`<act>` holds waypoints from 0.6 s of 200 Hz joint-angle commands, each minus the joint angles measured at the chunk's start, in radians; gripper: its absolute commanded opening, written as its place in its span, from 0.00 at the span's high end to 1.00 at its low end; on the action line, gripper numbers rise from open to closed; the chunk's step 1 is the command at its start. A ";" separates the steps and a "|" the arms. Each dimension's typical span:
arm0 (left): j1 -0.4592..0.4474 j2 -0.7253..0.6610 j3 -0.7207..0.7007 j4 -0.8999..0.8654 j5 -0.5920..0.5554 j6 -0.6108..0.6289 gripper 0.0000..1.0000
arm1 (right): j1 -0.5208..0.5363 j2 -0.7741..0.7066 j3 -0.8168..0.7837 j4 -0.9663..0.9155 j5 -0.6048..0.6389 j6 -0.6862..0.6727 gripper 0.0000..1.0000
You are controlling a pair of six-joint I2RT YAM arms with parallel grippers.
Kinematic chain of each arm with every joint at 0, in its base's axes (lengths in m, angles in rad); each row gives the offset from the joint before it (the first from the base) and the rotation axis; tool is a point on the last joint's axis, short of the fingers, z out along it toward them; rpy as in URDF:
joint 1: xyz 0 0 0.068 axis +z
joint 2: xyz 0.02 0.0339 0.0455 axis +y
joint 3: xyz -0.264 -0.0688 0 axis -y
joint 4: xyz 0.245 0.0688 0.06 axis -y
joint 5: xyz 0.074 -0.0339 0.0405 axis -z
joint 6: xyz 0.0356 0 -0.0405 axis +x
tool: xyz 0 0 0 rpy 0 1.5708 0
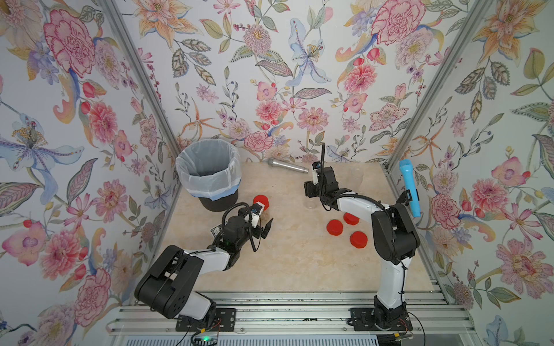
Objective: Empty moldy peanuts from jars
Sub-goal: Place the jar at the center of the board, then pick up the jar from the center of the board.
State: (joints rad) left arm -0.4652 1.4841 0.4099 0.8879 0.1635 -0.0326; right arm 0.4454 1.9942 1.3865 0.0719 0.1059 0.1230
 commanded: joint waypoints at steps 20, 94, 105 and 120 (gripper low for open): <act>-0.015 0.050 -0.031 0.093 -0.077 -0.051 0.00 | 0.013 -0.060 -0.084 0.007 0.007 0.001 0.19; -0.018 0.172 -0.061 0.281 -0.108 -0.094 0.00 | 0.009 -0.138 -0.137 0.044 0.016 -0.010 0.11; -0.019 0.189 -0.065 0.306 -0.110 -0.099 0.00 | 0.007 -0.158 -0.137 0.030 0.006 -0.010 0.11; -0.018 0.210 -0.063 0.329 -0.111 -0.105 0.00 | 0.008 -0.189 -0.140 0.008 0.004 -0.011 0.10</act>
State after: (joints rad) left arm -0.4717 1.6619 0.3584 1.1130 0.0734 -0.0986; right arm 0.4568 1.8782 1.2610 0.0891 0.1131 0.1223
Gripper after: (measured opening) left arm 0.996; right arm 0.894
